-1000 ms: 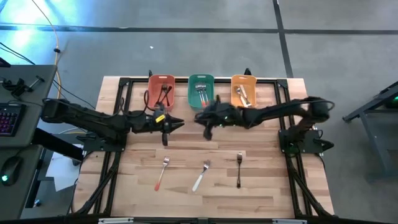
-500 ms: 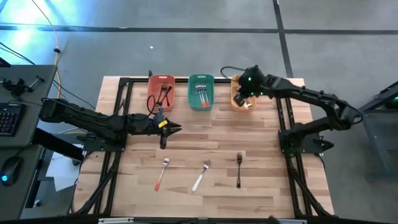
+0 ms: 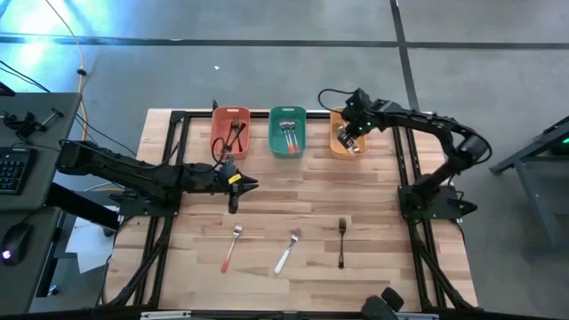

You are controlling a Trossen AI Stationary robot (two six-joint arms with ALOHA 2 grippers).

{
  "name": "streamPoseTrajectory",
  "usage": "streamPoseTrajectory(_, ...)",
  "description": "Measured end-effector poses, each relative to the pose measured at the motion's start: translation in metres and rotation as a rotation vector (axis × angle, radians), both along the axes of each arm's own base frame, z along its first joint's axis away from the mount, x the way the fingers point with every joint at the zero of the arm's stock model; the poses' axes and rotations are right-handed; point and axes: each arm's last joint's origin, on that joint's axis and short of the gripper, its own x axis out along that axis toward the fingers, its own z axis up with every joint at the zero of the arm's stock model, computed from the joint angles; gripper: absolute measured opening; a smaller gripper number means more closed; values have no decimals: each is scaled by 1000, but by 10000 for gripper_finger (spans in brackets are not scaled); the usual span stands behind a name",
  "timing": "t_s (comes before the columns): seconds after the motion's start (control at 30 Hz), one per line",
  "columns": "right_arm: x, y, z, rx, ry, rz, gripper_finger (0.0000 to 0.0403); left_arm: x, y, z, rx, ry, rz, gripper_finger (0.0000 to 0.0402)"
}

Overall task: Sort silverware by color (type)
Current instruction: Put the top white fork into the yellow bin, then put the orange fork into the green bin

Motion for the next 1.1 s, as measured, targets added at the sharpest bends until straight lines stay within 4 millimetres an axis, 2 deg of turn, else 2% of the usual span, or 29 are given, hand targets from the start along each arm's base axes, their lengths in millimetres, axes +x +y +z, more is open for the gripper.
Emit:
streamPoseTrajectory(0.33,1,-1,-2,2,3,1,108,0,-5,-7,-45,53,-23,55)
streamPoseTrajectory(0.43,0,0,2,-17,0,5,122,2,-9,-12,-43,77,-41,55)
streamPoseTrajectory(0.57,-4,9,24,-88,-33,46,102,4,-17,-20,-38,118,-75,55)
streamPoseTrajectory(0.7,-5,27,56,-197,-142,87,45,4,-29,-26,-40,171,-91,55)
streamPoseTrajectory(0.8,-2,48,71,-264,-275,140,7,4,-41,-23,-19,244,-74,55)
streamPoseTrajectory(0.93,6,79,74,-328,-499,218,16,2,-61,-14,-26,366,-75,55)
streamPoseTrajectory(1.1,15,118,61,-376,-724,301,8,-1,-85,-5,-171,520,-9,57)
